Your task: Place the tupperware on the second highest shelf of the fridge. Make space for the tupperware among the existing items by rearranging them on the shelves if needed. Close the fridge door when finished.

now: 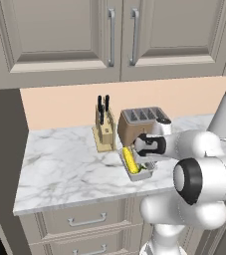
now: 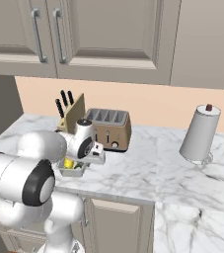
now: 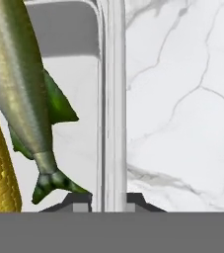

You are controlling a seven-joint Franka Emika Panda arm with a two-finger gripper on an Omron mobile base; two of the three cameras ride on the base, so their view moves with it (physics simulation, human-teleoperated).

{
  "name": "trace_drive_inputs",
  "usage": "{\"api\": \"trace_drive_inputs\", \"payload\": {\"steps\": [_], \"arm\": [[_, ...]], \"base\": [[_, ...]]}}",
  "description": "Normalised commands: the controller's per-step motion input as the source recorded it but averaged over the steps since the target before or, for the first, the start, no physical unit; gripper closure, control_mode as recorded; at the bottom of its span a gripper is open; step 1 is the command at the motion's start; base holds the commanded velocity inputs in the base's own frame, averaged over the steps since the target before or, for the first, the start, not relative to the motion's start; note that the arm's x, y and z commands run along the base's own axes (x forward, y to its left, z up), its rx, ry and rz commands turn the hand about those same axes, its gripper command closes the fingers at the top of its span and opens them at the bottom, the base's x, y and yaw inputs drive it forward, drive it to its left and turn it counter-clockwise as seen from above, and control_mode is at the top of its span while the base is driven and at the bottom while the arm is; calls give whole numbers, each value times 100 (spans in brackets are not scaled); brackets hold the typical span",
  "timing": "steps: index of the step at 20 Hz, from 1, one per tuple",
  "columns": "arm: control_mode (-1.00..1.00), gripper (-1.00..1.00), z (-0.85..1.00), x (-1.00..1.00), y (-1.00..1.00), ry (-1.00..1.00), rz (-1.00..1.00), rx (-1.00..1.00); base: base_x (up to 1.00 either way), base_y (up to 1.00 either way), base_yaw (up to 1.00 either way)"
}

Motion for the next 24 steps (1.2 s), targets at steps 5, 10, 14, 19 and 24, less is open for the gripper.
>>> {"api": "trace_drive_inputs", "payload": {"steps": [5, 10, 14, 19, 24], "arm": [[-100, 100, 61, -96, -3, -26, -9, 9], [-100, 100, 93, -82, 0, -14, -18, 8], [-100, 100, 100, -74, -7, -10, 0, 1], [-100, 100, 100, -23, -13, 0, 0, 0], [-100, 100, 68, -61, -6, -1, 0, -3]], "base": [[0, 0, 0], [0, 0, 0], [0, 0, 0], [0, 0, 0], [0, 0, 0]]}}
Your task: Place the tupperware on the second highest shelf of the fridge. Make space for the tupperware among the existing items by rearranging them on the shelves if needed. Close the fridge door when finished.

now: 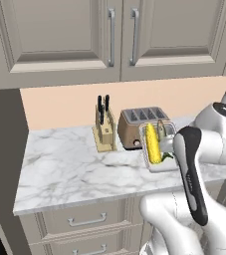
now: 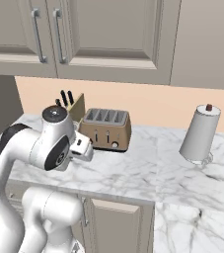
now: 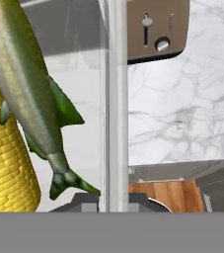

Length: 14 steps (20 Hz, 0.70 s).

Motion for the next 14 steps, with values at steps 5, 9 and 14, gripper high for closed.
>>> {"api": "trace_drive_inputs", "payload": {"steps": [5, 9, 14], "arm": [[-100, 100, 42, -51, -18, -1, 0, 0], [-100, 100, 64, -25, 3, 0, 4, 0], [-100, 100, 18, 13, 3, 5, 1, 0]], "base": [[0, 0, 0], [0, 0, 0], [0, 0, 0]]}}
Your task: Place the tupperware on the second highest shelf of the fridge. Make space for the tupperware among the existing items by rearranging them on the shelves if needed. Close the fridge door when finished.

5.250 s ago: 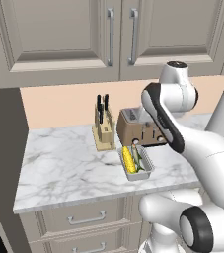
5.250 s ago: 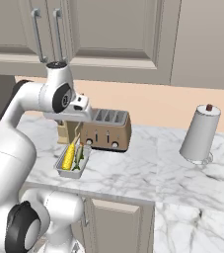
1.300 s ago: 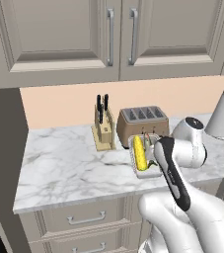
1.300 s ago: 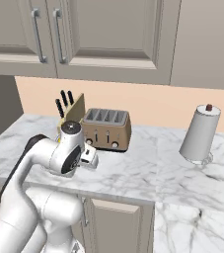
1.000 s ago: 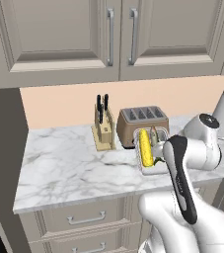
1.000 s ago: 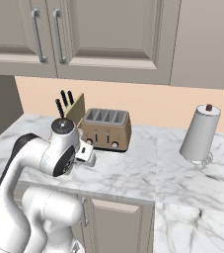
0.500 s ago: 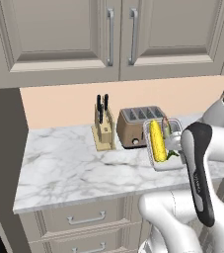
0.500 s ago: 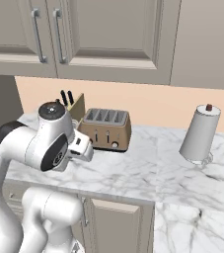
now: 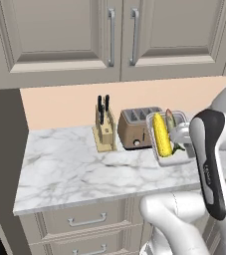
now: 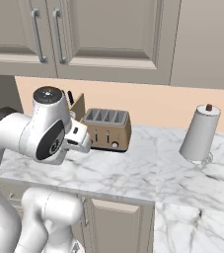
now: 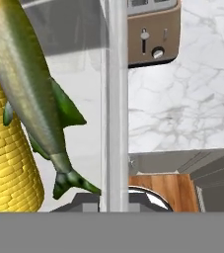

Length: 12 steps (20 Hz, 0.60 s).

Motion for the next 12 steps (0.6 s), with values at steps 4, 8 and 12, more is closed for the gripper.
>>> {"api": "trace_drive_inputs", "payload": {"steps": [4, 8, 12], "arm": [[100, 100, 0, 0, 0, 0, 0, 0], [100, 100, 0, 0, 0, 0, 0, 0], [100, 100, 0, 0, 0, 0, 0, 0]], "base": [[-73, 0, 10], [-81, 9, 35], [-50, 40, 73]]}}
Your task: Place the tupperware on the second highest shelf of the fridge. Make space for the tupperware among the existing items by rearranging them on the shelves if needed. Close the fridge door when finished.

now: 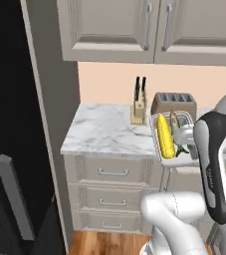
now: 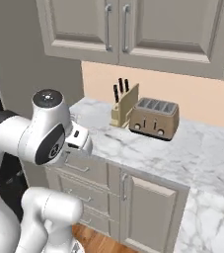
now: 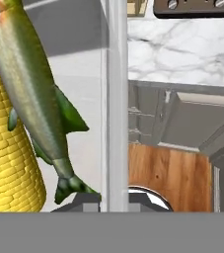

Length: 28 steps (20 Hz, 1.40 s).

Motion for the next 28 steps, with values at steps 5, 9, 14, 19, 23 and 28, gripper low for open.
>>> {"api": "trace_drive_inputs", "payload": {"steps": [5, 9, 14, 19, 23, 28], "arm": [[100, 100, 0, 0, 0, 0, 0, 0], [100, 100, 0, 0, 0, 0, 0, 0], [100, 100, 0, 0, 0, 0, 0, 0], [100, 100, 0, 0, 0, 0, 0, 0], [100, 100, 0, 0, 0, 0, 0, 0], [100, 100, 0, 0, 0, 0, 0, 0]], "base": [[-13, 71, 85], [-2, 84, 78], [-1, 97, 72], [23, 100, 52], [81, 89, -1], [62, 53, -51]]}}
